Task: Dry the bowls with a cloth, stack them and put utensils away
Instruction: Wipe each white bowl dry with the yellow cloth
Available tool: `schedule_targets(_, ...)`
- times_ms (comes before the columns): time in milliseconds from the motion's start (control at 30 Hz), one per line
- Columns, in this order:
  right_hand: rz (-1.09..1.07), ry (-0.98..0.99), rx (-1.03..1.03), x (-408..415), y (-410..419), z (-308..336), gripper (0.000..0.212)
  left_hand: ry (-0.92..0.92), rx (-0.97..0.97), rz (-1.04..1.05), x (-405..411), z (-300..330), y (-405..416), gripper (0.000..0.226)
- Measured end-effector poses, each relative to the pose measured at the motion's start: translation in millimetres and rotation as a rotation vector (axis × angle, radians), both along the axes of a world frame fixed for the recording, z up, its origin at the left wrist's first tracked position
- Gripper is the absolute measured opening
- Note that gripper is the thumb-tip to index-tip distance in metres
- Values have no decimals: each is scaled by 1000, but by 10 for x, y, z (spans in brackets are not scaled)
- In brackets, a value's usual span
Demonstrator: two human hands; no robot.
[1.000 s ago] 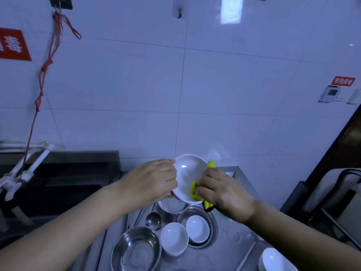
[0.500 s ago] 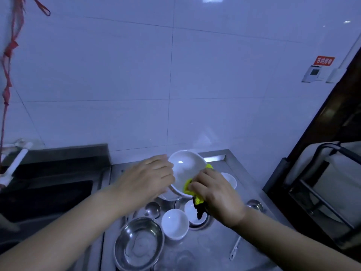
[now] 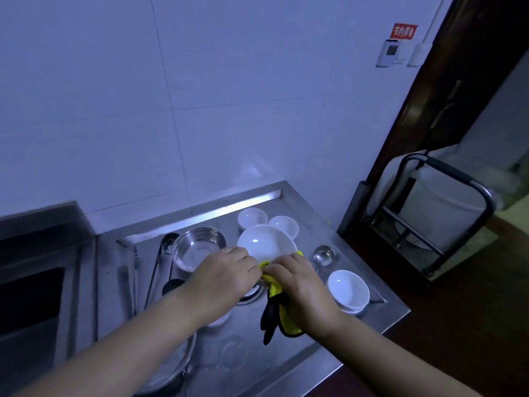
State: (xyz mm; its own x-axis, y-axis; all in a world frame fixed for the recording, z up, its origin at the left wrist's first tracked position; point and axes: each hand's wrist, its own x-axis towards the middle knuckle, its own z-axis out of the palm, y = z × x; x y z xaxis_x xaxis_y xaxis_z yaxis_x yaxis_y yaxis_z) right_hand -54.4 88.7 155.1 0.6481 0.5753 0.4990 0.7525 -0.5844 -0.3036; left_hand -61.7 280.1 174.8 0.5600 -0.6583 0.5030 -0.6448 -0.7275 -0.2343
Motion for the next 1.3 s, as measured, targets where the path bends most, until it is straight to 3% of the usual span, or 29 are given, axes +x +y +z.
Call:
schedule_targets(100,-38,23,18,26,-531,-124,33,71,64,-15,170,-167,-340,23)
schedule_targets(233,-220,61,98,222,-1340,-325,41,335,210,86,444,-466,-850,43)
schedule_targets(500,-563,233,8,554,-2648,-675,59,582,114,141,901,-1007,-2044,43)
schedule_targets(667,-640,268,71,672,-2984,-779,56,672,85,145,1019,-1367,-2474,43)
schedule_targets(1133,-470,293,77,850,-2857,-792,52,589,118,104,1029,-1741,-2602,37)
schedule_targets(1300,-338,277,121,905,-2342,-613,42,497,14,183,963,-1706,-2180,17)
